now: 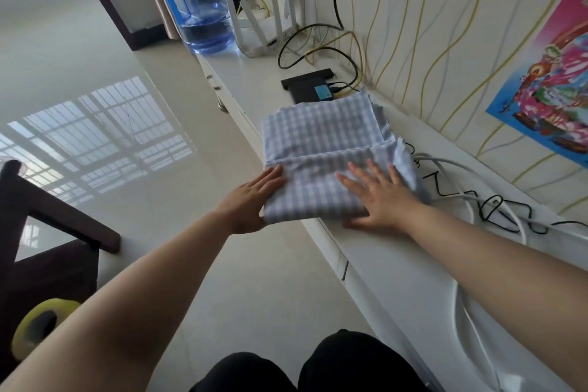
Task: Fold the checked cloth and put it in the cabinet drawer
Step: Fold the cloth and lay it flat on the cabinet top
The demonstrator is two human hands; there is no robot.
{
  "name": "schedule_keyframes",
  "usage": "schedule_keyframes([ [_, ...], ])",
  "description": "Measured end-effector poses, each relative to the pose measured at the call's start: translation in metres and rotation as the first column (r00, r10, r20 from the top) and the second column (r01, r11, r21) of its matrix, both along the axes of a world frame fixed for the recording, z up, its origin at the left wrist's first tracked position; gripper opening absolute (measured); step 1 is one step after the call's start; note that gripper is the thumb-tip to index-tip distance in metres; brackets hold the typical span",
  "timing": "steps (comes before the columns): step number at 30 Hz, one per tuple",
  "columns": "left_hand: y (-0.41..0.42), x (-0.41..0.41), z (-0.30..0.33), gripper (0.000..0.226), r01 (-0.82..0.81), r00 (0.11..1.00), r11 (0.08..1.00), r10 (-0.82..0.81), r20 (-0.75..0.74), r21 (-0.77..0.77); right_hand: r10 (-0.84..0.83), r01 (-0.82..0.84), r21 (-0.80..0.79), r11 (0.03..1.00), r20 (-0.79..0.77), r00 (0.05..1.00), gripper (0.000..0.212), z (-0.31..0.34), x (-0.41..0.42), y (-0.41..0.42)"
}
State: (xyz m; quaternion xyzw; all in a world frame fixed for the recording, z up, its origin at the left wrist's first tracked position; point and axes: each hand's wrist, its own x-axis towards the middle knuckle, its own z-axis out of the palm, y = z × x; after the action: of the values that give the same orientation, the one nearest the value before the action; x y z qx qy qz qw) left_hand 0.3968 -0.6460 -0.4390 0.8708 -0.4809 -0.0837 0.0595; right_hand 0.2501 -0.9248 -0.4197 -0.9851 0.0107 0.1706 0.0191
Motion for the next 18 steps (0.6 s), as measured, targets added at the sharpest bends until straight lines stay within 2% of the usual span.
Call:
schedule_keyframes([
  [3, -0.004, -0.009, 0.009, 0.066, -0.296, 0.916, 0.928, 0.21, -0.342, -0.224, -0.062, 0.062, 0.032, 0.998, -0.011, 0.998, 0.084, 0.02, 0.003, -0.002],
  [5, -0.012, -0.016, 0.015, 0.046, -0.457, 0.839, 0.845, 0.307, -0.45, -0.278, -0.097, 0.101, 0.065, 0.993, -0.06, 0.993, 0.078, 0.043, 0.007, 0.001],
  [7, -0.018, -0.021, 0.019, 0.039, -0.569, 0.791, 0.757, 0.397, -0.466, -0.322, -0.102, 0.114, 0.073, 0.991, -0.146, 0.984, 0.067, 0.073, 0.013, 0.011],
  [9, -0.018, -0.031, 0.026, 0.058, -0.619, 0.776, 0.664, 0.437, -0.455, -0.419, -0.066, 0.088, 0.079, 0.993, -0.255, 0.965, 0.054, 0.104, 0.017, 0.02],
  [11, -0.015, -0.043, 0.026, 0.07, -0.599, 0.799, 0.605, 0.414, -0.435, -0.525, -0.041, 0.101, 0.118, 0.988, -0.429, 0.902, 0.038, 0.131, 0.017, 0.021],
  [13, -0.017, -0.052, 0.025, 0.064, -0.615, 0.788, 0.572, 0.432, -0.438, -0.542, -0.057, 0.218, 0.218, 0.951, -0.572, 0.818, 0.022, 0.149, 0.019, 0.017],
  [14, -0.02, -0.053, 0.025, 0.061, -0.643, 0.766, 0.559, 0.464, -0.445, -0.524, -0.08, 0.273, 0.245, 0.93, -0.591, 0.803, 0.017, 0.153, 0.021, 0.014],
  [15, -0.024, -0.051, 0.024, 0.062, -0.683, 0.73, 0.545, 0.51, -0.455, -0.486, -0.101, 0.254, 0.22, 0.942, -0.536, 0.838, 0.016, 0.156, 0.027, 0.011],
  [16, -0.029, -0.046, 0.022, 0.066, -0.73, 0.683, 0.528, 0.556, -0.473, -0.434, -0.118, 0.192, 0.14, 0.971, -0.416, 0.902, 0.02, 0.155, 0.034, 0.007],
  [18, -0.039, -0.034, 0.022, 0.068, -0.824, 0.563, 0.471, 0.627, -0.538, -0.314, -0.15, 0.146, -0.047, 0.988, -0.094, 0.984, 0.029, 0.14, 0.048, 0.003],
])
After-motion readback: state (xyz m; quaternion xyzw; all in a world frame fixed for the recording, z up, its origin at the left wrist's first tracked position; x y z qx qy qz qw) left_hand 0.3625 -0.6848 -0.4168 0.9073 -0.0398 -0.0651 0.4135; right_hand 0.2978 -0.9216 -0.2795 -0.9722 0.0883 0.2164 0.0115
